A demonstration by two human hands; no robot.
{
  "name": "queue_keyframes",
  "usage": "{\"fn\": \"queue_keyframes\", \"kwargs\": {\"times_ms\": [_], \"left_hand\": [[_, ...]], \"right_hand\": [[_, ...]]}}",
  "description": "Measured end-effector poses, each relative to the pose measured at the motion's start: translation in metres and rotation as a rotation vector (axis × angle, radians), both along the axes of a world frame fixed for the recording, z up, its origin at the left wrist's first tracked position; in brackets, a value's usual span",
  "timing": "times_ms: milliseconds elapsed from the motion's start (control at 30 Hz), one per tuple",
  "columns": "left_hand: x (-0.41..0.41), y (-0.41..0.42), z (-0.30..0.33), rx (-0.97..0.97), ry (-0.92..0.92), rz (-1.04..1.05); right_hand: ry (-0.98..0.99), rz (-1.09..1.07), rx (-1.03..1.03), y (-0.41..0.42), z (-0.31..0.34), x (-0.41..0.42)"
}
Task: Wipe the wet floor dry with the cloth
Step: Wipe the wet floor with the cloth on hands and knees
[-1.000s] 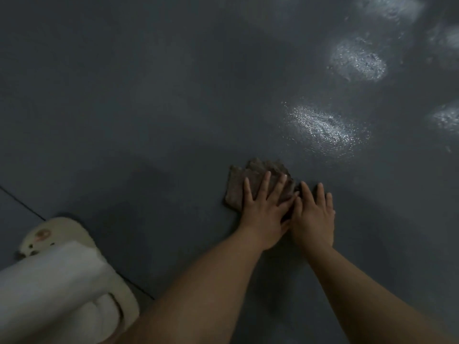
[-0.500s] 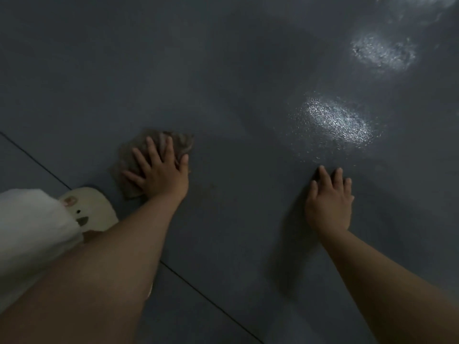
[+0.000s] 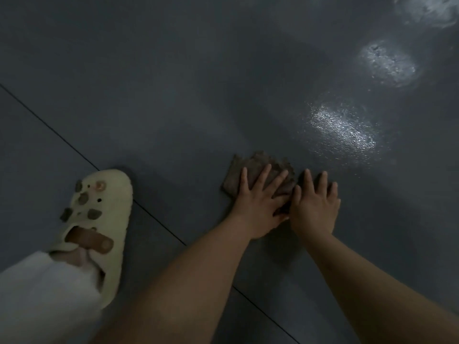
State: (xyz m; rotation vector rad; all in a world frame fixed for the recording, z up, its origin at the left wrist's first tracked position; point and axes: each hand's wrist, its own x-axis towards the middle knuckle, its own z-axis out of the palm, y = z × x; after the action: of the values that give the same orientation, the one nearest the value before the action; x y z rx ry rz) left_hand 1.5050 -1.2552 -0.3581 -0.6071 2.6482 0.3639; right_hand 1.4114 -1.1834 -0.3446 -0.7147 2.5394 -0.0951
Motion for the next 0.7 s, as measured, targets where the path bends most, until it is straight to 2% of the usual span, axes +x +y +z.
{"fn": "queue_keyframes", "kwargs": {"times_ms": [67,133,367,533,633,700], "left_hand": [[0.001,-0.031,-0.001,-0.022,0.016,0.000],[0.003,-0.064,-0.002,-0.058,0.005,0.109],[0.065,-0.157,-0.004,-0.098,-0.044,0.743],[0.088,-0.142,-0.003,-0.093,-0.034,1.157],[0.069,-0.097,-0.003,-0.106,-0.030,1.177],[0.052,-0.055,-0.002,-0.101,-0.020,0.983]], "right_hand": [[-0.010,-0.007,0.005,0.000,-0.002,0.006],[-0.017,-0.010,-0.001,-0.002,-0.002,0.005],[-0.016,0.009,0.001,-0.003,-0.002,0.003],[-0.028,0.004,0.002,-0.004,-0.002,0.002],[-0.007,0.012,0.003,-0.004,-0.004,0.004],[0.002,0.011,0.003,-0.004,-0.004,0.005]]}}
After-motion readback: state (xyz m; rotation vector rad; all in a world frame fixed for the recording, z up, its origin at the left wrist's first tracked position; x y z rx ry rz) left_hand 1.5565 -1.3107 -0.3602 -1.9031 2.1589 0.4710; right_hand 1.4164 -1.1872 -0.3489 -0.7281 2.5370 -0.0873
